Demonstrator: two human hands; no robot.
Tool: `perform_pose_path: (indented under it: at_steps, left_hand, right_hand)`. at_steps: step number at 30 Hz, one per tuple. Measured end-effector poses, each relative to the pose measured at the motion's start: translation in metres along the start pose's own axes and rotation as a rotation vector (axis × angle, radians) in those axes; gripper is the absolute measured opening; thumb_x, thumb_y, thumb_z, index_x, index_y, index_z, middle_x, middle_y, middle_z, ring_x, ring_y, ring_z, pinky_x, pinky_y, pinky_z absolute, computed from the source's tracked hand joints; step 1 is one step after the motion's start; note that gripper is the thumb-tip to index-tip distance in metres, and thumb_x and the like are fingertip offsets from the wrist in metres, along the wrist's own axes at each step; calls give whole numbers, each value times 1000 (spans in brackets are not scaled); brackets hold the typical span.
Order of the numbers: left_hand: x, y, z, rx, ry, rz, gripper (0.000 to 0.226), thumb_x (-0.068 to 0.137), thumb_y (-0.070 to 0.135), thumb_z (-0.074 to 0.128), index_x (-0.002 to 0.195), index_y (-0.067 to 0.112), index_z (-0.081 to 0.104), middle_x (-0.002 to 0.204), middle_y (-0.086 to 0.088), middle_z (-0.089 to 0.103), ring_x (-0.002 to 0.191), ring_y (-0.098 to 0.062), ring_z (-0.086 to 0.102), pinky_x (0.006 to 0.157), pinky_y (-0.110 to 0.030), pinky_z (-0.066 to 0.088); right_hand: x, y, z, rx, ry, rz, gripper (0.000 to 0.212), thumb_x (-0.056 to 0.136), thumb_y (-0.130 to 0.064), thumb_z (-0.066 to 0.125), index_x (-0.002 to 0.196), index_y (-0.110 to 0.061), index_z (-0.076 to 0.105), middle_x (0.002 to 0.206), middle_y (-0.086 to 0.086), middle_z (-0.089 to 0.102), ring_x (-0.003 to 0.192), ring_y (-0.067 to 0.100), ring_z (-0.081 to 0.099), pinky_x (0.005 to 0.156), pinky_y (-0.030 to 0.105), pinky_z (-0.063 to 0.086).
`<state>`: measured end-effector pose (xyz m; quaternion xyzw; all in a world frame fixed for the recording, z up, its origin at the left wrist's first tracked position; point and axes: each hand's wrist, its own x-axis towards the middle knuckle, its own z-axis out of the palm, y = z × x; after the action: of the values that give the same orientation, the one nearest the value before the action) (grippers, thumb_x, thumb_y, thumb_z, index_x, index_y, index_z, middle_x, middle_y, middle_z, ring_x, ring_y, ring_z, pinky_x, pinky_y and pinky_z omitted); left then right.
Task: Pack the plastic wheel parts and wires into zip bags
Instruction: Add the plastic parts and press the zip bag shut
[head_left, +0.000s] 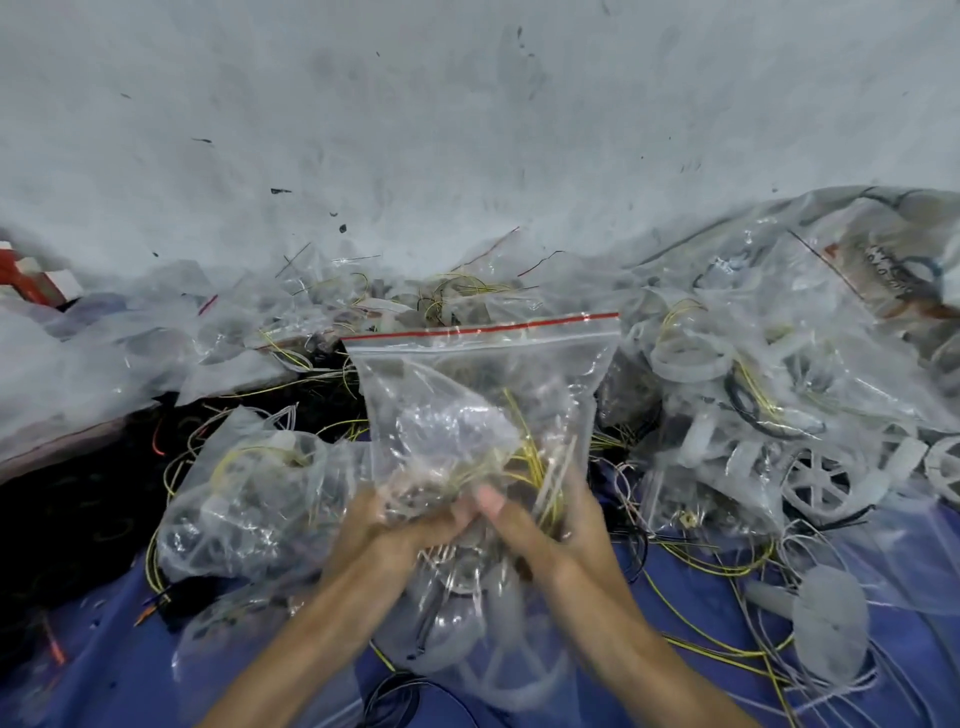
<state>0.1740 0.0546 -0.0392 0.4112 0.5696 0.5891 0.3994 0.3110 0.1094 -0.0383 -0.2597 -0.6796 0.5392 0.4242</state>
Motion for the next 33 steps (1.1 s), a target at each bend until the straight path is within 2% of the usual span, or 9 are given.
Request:
perform_pose_path:
  at_steps: [4,8,13,19,22,25,28,30,33]
  left_hand:
    - [-1,10,5,69,-81,48,8,65,52,69,73,56,68,70,29,68,69,13,63,61,-5,46]
    - [2,8,7,-32,-59,29,35,60,57,62,86,34,62,70,39,62,67,21,58,50,0,41]
    - [15,5,14,-3,25,68,45,68,69,66,102,41,60,103,21,68,93,7,62,76,-16,45]
    - [33,22,17,-30,-57,70,43,61,61,62,96,36,63,90,18,70,85,7,63,75,-17,42]
    - [42,35,5,-61,13,103,37,70,45,67,103,29,63,95,13,66,81,11,61,76,-15,42]
    - [41,53,-10,-150,95,158,9,86,17,62,94,22,64,85,8,67,77,1,64,76,-21,48]
    - [34,69,-20,-156,57,248,8,85,16,60,90,20,64,81,3,71,74,-6,67,73,-24,48]
    - [26,80,-23,-163,10,300,16,76,24,61,91,18,65,77,3,71,73,-10,66,72,-27,48]
    - [18,89,-26,-142,-44,354,25,69,25,72,91,16,66,75,3,70,70,-11,65,71,-27,50]
  right_hand:
    - [5,6,-4,107,94,43,41,73,-47,71,106,-24,63,95,6,72,91,23,69,88,49,52]
    - [6,12,-7,234,140,90,25,72,-37,76,92,-23,70,92,7,73,88,23,70,73,34,57]
    - [10,11,-12,334,183,69,14,72,-28,68,86,-29,71,90,4,74,84,18,71,63,22,54]
    - [26,4,-27,269,252,5,17,81,-19,64,97,-13,64,84,5,70,79,17,68,66,23,54]
    - [41,-1,-38,249,338,-61,7,84,-19,64,90,-21,65,81,2,66,78,15,63,70,27,54]
    - [63,-4,-52,155,516,-98,4,87,-20,63,88,-24,64,76,-8,69,76,9,65,70,24,53]
    - [83,-6,-60,44,635,-170,5,89,-24,60,91,-30,60,78,-8,68,79,7,66,71,23,53]
    - [93,0,-66,-142,725,-243,13,91,-28,58,90,-40,59,72,-8,64,65,2,62,59,13,49]
    - [103,19,-72,-523,771,-183,12,94,-34,52,89,-23,54,56,-8,53,44,3,50,39,7,36]
